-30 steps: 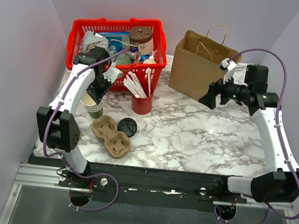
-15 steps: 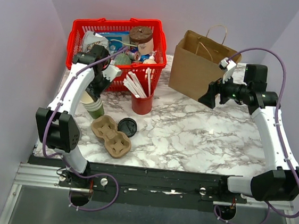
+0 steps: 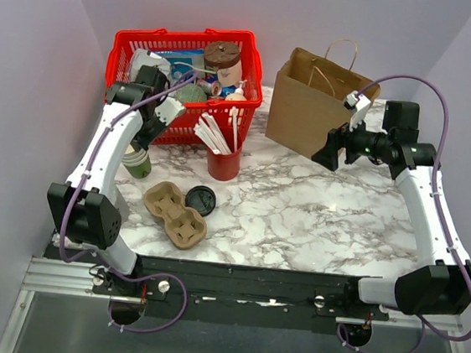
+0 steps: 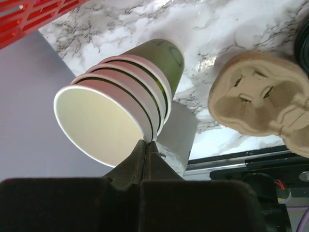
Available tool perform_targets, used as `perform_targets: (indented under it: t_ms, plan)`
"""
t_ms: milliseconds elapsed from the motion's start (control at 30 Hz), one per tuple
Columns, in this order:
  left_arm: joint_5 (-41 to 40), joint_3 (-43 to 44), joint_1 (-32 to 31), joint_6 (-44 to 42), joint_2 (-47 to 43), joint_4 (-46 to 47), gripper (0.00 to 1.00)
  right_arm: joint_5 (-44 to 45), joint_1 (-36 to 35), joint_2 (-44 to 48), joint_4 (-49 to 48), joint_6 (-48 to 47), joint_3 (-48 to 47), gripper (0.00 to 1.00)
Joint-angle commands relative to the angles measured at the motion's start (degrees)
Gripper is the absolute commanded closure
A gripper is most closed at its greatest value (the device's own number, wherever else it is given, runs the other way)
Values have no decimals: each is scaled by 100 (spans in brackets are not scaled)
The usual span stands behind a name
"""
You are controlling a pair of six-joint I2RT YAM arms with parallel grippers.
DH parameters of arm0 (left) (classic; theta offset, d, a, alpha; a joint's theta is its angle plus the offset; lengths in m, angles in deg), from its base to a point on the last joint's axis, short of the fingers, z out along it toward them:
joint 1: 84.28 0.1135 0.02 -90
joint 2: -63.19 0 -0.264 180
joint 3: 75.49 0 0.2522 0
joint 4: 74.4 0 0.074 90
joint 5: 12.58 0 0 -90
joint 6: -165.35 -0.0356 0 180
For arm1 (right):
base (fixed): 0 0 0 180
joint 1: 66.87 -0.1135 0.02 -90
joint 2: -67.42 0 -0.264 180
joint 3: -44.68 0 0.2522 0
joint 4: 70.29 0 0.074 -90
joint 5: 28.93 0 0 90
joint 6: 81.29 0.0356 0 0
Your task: Pack the takeout coffee
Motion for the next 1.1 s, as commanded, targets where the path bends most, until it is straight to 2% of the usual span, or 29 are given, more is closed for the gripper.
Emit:
perform_targets:
  t_ms: [0,33,67,133,200,233,267,333,467,567,700,733,833,1067]
  plan:
    - [461,440,-34,77,-73,-481,100,-170,-57,-96,-99,46,-199,0]
    - [1278,765,88,139,24,-1014,100,-178,-57,-97,-99,46,-207,0]
    - [1738,1003,229,471,104,-1037,100,-187,-57,-97,-99,63,-216,0]
    - [1096,787,55,334,87,-802,100,-222,-65,-114,-90,63,-234,0]
    - [44,260,-7,89,-1,-520,100,-214,-74,-114,-99,46,-251,0]
    - [-284,50,1,-43,-71,-144,100,-205,-66,-105,-99,46,-252,0]
    - [-505,-396,1,-149,-158,42,100,-196,-74,-105,-99,37,-252,0]
    - [-752,-655,1,-334,-317,333,100,-170,-74,-97,-90,19,-243,0]
    - [-647,-332,-25,-168,-239,132,100,-170,-74,-35,-99,2,-173,0]
    - [-893,-461,-95,-282,-282,263,100,-214,-74,-35,-126,37,-120,0]
    - [-823,-584,-34,-360,-466,439,100,-205,-83,-53,-134,28,-181,0]
    - [-806,-585,-60,-378,-441,239,100,-205,-92,-53,-126,19,-181,0]
    - [-665,-59,-78,-80,-195,-314,100,-196,-92,-61,-126,2,-190,0]
    - [-780,968,-86,-89,-107,-755,100,-249,-101,-61,-126,-7,-155,0]
